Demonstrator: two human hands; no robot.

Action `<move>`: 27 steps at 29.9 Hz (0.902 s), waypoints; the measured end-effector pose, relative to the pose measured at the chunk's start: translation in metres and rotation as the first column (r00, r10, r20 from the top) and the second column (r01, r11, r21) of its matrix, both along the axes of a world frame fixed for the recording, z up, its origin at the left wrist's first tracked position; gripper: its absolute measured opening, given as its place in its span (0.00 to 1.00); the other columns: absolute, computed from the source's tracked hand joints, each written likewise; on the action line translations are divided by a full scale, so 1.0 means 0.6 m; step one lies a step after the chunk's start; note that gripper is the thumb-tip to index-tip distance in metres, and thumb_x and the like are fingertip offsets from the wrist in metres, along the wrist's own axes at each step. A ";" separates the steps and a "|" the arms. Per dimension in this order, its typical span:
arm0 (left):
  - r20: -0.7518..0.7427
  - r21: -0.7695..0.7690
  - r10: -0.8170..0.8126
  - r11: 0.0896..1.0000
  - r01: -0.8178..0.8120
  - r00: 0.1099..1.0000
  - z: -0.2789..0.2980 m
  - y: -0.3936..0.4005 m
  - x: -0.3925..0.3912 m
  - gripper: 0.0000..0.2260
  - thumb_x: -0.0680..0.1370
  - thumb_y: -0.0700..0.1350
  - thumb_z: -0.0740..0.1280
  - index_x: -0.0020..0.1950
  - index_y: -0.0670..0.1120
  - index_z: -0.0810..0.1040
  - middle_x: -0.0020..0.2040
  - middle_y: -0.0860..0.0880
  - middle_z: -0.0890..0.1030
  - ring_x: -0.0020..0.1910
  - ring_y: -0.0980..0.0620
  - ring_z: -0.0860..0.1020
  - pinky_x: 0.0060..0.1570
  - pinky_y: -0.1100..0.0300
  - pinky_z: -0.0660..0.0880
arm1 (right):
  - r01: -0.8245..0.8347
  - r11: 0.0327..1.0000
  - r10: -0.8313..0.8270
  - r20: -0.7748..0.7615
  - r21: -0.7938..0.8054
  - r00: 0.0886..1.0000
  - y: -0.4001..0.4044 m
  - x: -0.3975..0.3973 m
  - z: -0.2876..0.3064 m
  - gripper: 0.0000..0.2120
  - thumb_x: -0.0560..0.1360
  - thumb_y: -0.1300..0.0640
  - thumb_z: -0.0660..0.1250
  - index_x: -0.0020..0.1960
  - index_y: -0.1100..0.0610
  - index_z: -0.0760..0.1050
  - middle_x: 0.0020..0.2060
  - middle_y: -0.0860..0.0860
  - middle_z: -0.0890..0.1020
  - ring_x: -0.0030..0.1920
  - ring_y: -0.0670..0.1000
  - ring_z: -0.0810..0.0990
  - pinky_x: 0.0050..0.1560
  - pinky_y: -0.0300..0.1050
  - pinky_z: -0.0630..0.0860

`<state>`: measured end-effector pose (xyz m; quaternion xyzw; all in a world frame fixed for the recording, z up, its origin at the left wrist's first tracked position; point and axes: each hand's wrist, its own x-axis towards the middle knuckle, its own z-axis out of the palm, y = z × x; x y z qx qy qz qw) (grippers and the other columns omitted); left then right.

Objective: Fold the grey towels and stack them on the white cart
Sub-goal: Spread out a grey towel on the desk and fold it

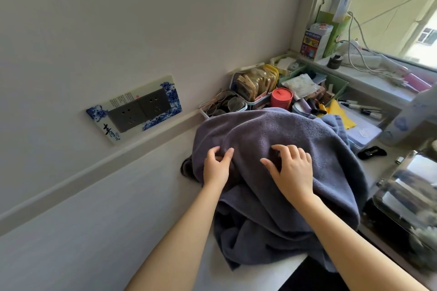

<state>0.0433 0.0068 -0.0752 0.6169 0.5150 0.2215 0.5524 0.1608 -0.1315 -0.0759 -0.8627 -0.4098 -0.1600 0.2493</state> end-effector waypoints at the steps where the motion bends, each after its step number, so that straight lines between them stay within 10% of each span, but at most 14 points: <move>1: 0.029 -0.045 0.031 0.999 -0.030 0.999 0.000 0.000 0.004 0.18 0.75 0.53 0.69 0.60 0.46 0.73 0.52 0.50 0.77 0.53 0.51 0.76 0.55 0.59 0.71 | 0.011 1.000 -0.011 0.000 -0.019 1.000 0.000 -0.003 -0.002 0.27 0.72 0.35 0.57 0.54 0.56 0.77 0.44 0.53 0.79 0.44 0.58 0.76 0.48 0.52 0.70; 8: 0.094 -0.143 0.231 0.966 -0.216 0.968 -0.010 0.014 0.017 0.09 0.75 0.49 0.70 0.48 0.44 0.76 0.40 0.52 0.77 0.43 0.52 0.73 0.48 0.60 0.68 | 0.000 1.000 0.000 0.047 0.003 0.999 0.000 0.001 -0.012 0.18 0.72 0.40 0.61 0.43 0.53 0.78 0.39 0.51 0.78 0.39 0.57 0.74 0.43 0.50 0.68; 16: 0.223 0.116 0.255 0.952 -0.285 0.941 0.036 0.031 -0.037 0.08 0.78 0.48 0.66 0.41 0.48 0.71 0.39 0.51 0.76 0.41 0.51 0.73 0.45 0.60 0.70 | -0.066 0.957 0.091 -0.078 0.282 0.993 0.032 -0.040 0.029 0.14 0.74 0.47 0.63 0.42 0.57 0.77 0.38 0.49 0.79 0.41 0.55 0.73 0.46 0.48 0.67; 27: 0.335 0.283 0.556 0.710 -0.644 0.761 0.163 0.083 -0.365 0.08 0.80 0.49 0.62 0.47 0.45 0.70 0.42 0.52 0.75 0.43 0.52 0.73 0.44 0.62 0.67 | -0.436 0.820 0.528 -0.199 0.371 0.825 0.172 -0.321 0.123 0.07 0.75 0.52 0.68 0.45 0.56 0.76 0.39 0.48 0.79 0.40 0.52 0.76 0.39 0.46 0.73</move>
